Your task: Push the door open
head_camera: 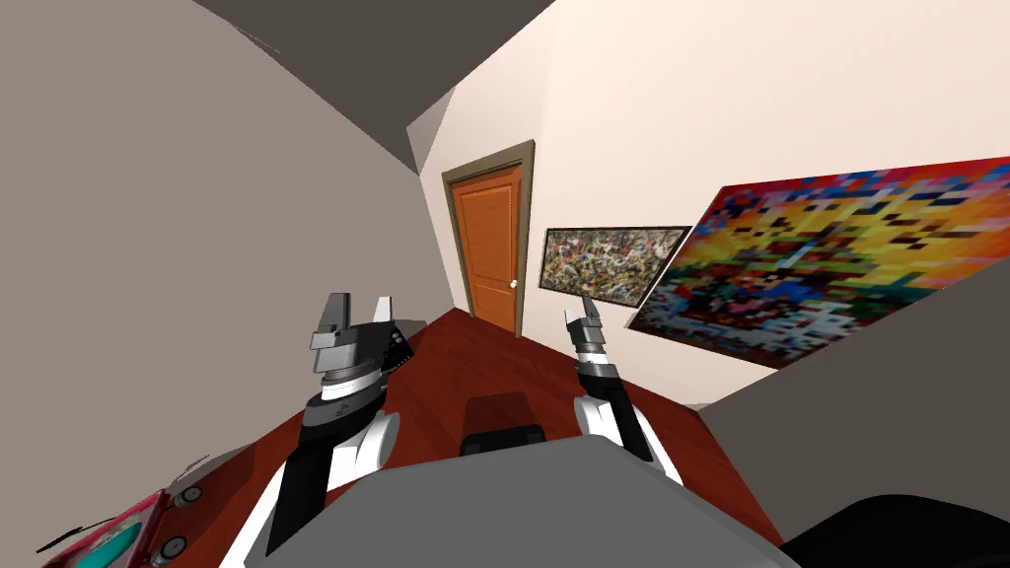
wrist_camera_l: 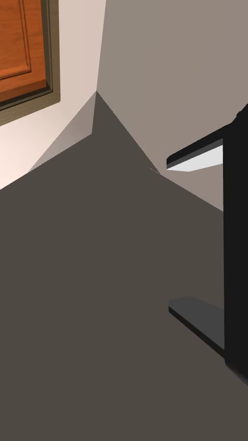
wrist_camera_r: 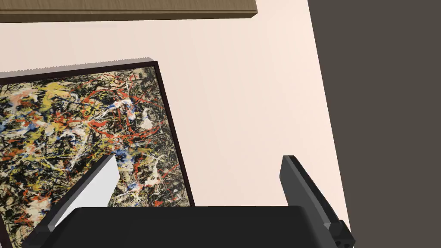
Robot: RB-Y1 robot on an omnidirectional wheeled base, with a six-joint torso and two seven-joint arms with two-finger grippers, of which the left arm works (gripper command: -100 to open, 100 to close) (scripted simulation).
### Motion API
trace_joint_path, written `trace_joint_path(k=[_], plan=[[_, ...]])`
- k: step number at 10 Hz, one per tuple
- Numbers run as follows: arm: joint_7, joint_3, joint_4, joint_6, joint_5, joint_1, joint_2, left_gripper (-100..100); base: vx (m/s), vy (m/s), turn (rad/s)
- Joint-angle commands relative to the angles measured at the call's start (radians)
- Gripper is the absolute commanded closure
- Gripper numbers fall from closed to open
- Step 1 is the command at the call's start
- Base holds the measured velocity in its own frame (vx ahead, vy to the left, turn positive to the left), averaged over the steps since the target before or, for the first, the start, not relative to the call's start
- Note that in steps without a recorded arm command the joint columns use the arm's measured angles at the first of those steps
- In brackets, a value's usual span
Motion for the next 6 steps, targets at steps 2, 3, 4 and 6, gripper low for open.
trace_joint_path(k=[2, 3, 4, 6], plan=[[0.022, -0.004, 0.035, -0.007, 0.016, -0.01, 0.007, -100, 0.078, 0.004, -0.103], [0.035, -0.007, 0.056, -0.011, 0.026, -0.016, 0.011, -100, 0.095, 0.003, -0.114], [0.049, -0.009, 0.077, -0.016, 0.036, -0.022, 0.015, -100, 0.126, 0.022, -0.112], [0.076, -0.014, 0.121, -0.025, 0.057, -0.035, 0.022, -100, 0.14, 0.024, -0.146]])
